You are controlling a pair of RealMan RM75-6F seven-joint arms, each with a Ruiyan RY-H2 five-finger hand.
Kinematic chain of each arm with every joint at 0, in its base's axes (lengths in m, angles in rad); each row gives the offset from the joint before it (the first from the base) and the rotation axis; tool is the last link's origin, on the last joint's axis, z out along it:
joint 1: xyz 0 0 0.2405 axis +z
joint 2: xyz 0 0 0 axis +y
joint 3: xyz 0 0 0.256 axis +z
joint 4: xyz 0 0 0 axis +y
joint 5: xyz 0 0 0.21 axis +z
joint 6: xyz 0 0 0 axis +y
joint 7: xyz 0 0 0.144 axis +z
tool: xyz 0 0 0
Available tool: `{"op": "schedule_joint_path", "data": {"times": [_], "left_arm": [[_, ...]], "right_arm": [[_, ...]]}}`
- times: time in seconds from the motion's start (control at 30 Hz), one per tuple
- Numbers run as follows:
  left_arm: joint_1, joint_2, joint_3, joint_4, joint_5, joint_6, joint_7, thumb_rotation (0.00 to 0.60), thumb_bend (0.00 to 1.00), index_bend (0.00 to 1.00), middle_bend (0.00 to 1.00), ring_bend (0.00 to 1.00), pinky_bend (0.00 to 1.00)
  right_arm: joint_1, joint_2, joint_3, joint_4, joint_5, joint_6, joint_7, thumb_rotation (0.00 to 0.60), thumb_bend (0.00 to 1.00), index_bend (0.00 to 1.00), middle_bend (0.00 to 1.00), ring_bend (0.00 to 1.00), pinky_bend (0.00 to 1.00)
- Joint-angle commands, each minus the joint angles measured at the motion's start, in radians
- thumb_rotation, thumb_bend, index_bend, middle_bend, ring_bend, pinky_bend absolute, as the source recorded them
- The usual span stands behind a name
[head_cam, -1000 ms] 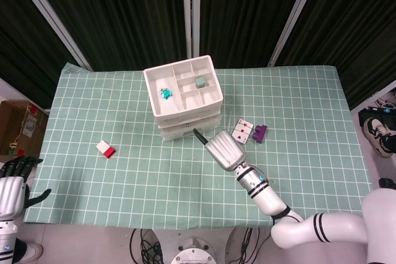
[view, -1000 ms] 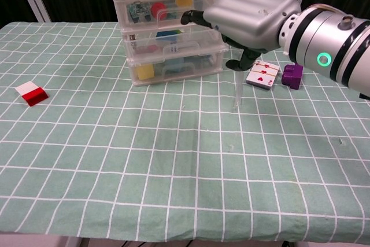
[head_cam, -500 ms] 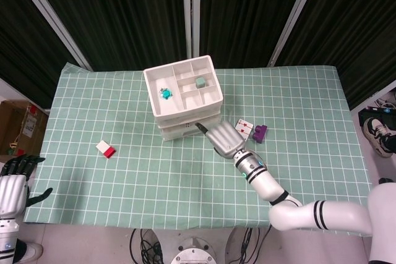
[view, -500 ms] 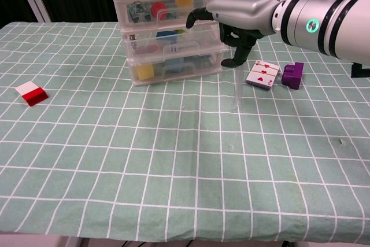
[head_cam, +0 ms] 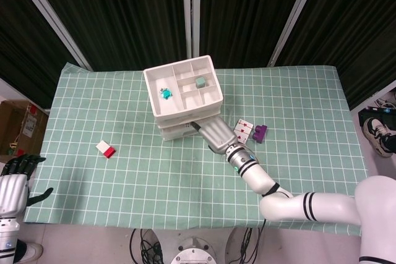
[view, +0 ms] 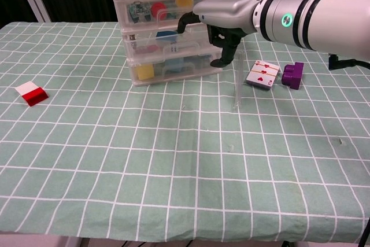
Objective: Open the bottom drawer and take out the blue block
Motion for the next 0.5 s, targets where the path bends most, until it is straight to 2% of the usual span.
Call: {"op": "schedule_joint_path", "data": {"times": [0.03,0.23,0.5], "left_arm": [[0.0,-0.001,0.0,0.001,0.001,0.001,-0.001,0.6,0.0,0.27,0.23,0.16,0.19],[0.004,-0.004,0.001,0.006,-0.003,0.003,-0.007,0.6,0.0,0.27,0.23,0.16,0.19],[0.004,-0.008,0.0,0.017,-0.001,0.007,-0.016,0.6,0.0,0.27,0.23,0.16,0.19]], "right_arm": [[0.024,-0.012,-0.004,0.023,0.033,-0.01,-0.013,0.6,0.22,0.19,0.87,0.9,0.96],[0.049,-0.01,-0.01,0.03,0.093,-0.017,-0.004,0.6,0.22,0.3,0.87,0.9,0.97],[0.036,0.067,-0.031,-0.067,0.125,-0.041,0.061,0.6,0.22,0.33,0.87,0.9,0.97]]}}
